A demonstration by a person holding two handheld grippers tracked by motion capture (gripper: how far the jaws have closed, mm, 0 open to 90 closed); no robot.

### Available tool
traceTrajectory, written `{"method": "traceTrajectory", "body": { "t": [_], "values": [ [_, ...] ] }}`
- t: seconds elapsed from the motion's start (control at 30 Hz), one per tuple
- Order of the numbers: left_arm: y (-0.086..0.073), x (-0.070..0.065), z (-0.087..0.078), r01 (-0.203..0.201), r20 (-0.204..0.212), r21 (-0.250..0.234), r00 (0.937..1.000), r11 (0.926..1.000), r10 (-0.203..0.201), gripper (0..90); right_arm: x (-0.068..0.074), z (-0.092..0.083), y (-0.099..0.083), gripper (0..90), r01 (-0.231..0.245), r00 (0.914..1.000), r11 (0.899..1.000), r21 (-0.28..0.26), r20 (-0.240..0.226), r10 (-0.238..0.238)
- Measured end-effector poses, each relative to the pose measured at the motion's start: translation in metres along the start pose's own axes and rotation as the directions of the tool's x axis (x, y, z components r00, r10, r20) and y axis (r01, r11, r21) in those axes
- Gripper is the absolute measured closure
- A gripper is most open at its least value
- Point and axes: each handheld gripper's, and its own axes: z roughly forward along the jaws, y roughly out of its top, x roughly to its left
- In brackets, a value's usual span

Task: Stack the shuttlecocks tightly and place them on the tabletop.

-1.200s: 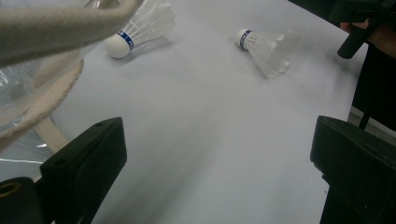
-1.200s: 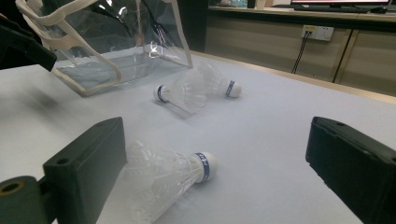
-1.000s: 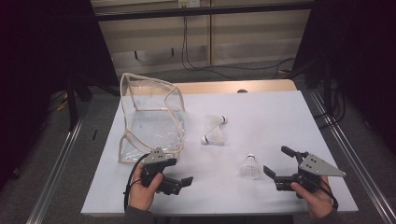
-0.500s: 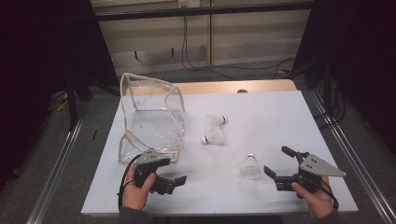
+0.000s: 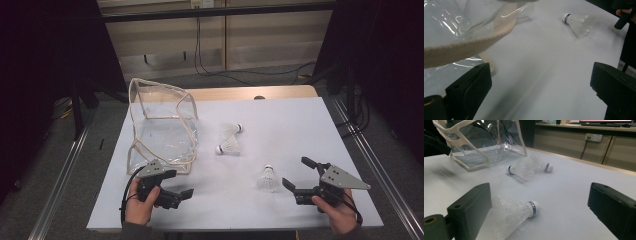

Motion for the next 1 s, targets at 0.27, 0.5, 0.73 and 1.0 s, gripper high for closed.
{"method": "traceTrajectory", "body": {
  "t": [0.27,0.5,0.73,1.0],
  "values": [
    [-0.002,0.005,-0.003,-0.014,-0.012,0.001,0.9998,0.9999,0.014,3.9,0.0,0.0,0.0,4.4,0.001,1.0,1.0,0.003,-0.001,-0.001],
    [-0.004,0.008,-0.006,-0.002,-0.017,-0.012,0.9998,0.9999,0.002,3.9,-0.001,0.0,0.0,4.4,0.002,1.0,1.0,0.003,0.002,-0.002],
    [-0.004,0.012,-0.009,0.011,-0.021,-0.029,0.9997,0.9995,-0.012,3.9,-0.001,0.0,0.0,4.4,0.002,1.0,1.0,0.002,0.001,-0.002],
    [-0.004,0.016,-0.012,0.009,-0.029,-0.038,0.9995,0.9992,-0.01,3.9,-0.001,0.001,-0.001,4.4,0.0,1.0,1.0,0.012,-0.003,0.0]
  ]
}}
